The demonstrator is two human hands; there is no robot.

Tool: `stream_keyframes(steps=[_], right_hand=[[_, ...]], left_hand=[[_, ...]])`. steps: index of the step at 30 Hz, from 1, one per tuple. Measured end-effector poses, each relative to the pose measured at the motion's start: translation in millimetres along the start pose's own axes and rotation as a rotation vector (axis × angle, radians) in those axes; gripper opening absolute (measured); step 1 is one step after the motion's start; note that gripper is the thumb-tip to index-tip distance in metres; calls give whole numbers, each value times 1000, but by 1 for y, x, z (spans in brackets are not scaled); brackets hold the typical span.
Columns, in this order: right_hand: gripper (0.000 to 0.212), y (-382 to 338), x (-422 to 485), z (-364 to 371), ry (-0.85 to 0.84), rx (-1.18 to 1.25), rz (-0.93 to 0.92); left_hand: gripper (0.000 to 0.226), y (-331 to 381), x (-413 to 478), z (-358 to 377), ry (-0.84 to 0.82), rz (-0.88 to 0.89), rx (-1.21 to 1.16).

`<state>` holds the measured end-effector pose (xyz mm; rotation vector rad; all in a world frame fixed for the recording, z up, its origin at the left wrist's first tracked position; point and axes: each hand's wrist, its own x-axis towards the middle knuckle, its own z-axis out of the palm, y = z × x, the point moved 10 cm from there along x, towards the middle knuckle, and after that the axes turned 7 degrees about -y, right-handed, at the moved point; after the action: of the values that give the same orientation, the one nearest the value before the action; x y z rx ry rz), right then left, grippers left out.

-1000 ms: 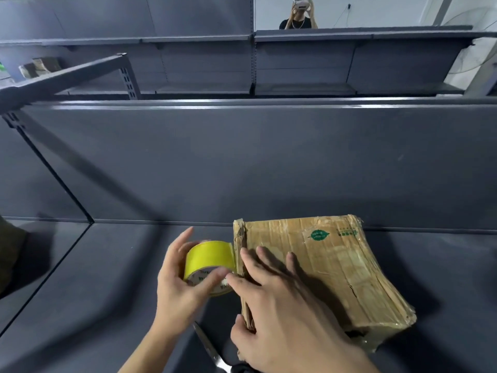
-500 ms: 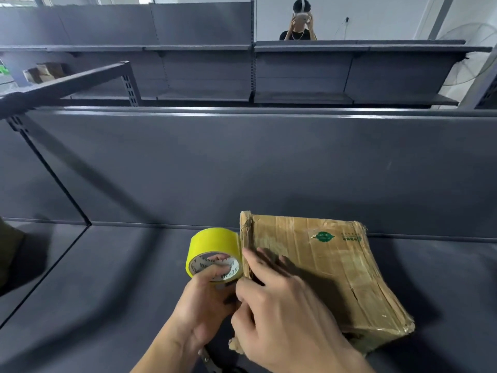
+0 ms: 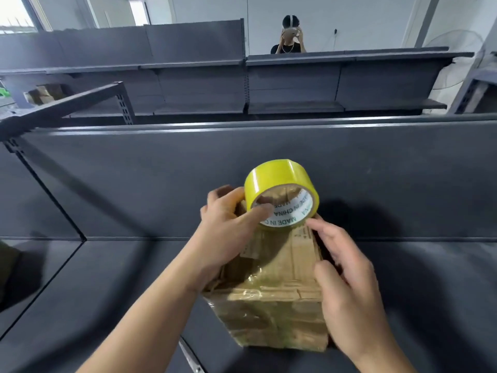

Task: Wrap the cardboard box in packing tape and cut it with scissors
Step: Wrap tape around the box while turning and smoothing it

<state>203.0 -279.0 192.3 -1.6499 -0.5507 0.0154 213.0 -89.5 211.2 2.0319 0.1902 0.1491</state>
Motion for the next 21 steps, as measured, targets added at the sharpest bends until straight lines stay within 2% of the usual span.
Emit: stream_keyframes(steps=[3,4,6,9,11,14,17,19,21], right_hand=[[36,6,13,-18,-37,-72,198],[35,9,19,-25,-23,-122,238],[43,15,33,-33,-29,-272,286],[48,35,41,-22,-173,-346,367],[42,49,39,-15,-227,-296,401],[32,54,36,-15,-228,-260,396],[45,50,36,-17,-230,-263,368],[58,45,36,-15,-255,-268,344],[62,42,34,-12,-283,-286,336]], left_hand=[[23,15,13,13,-50,93,182],[27,20,17,19,-73,118,238],[35,26,21,28,-99,136,326],[25,33,21,34,-73,199,421],[10,39,16,35,-49,298,387],[40,44,15,35,-37,395,295],[61,45,18,25,33,421,209],[64,43,18,12,105,440,47],[64,39,17,0,132,467,-147]])
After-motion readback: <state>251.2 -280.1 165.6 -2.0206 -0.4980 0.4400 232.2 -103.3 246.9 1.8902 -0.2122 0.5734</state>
